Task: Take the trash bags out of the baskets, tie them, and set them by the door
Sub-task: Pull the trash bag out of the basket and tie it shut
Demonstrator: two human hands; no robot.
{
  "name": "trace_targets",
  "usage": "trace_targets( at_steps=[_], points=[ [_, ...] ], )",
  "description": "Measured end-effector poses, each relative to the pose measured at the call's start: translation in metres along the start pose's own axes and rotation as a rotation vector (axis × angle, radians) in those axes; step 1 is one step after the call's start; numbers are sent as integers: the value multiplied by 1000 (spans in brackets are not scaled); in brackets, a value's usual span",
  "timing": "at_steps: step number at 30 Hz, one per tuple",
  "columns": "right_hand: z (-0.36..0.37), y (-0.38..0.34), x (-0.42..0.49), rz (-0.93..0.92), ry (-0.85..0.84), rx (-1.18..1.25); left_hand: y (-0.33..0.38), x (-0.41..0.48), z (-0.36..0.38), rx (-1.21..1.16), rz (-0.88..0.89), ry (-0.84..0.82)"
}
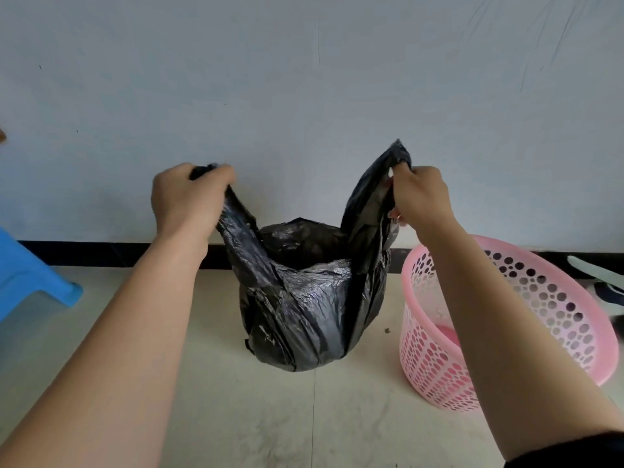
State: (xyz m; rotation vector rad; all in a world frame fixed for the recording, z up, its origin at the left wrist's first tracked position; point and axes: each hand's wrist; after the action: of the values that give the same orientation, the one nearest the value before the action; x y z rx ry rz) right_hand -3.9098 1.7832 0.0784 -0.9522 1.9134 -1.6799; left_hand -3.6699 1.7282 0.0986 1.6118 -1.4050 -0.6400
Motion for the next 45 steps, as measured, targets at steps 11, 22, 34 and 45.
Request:
trace_targets(
  at_steps=[11, 22, 34, 45],
  points=[
    [7, -2, -5, -17, -70, 440, -10, -13, 19, -350, 194, -104],
    [16, -20, -22, -259, -327, 157, -18, -39, 57, 284, 339, -542],
    [17, -21, -30, -140, -532, 307, -27, -42, 77, 154, 385, -592],
    [42, 17, -22, 145, -471, 119, -32, -37, 82, 142, 482, -681]
  ],
)
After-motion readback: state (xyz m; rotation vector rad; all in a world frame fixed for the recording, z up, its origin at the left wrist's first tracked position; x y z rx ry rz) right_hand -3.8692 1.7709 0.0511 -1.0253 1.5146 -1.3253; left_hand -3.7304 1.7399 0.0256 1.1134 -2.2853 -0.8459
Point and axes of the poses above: each hand's wrist, its own x-axis towards the middle knuckle, its own z-axis out of the palm, y = z × x, and after that the axes turned 15 degrees about x, right-handed
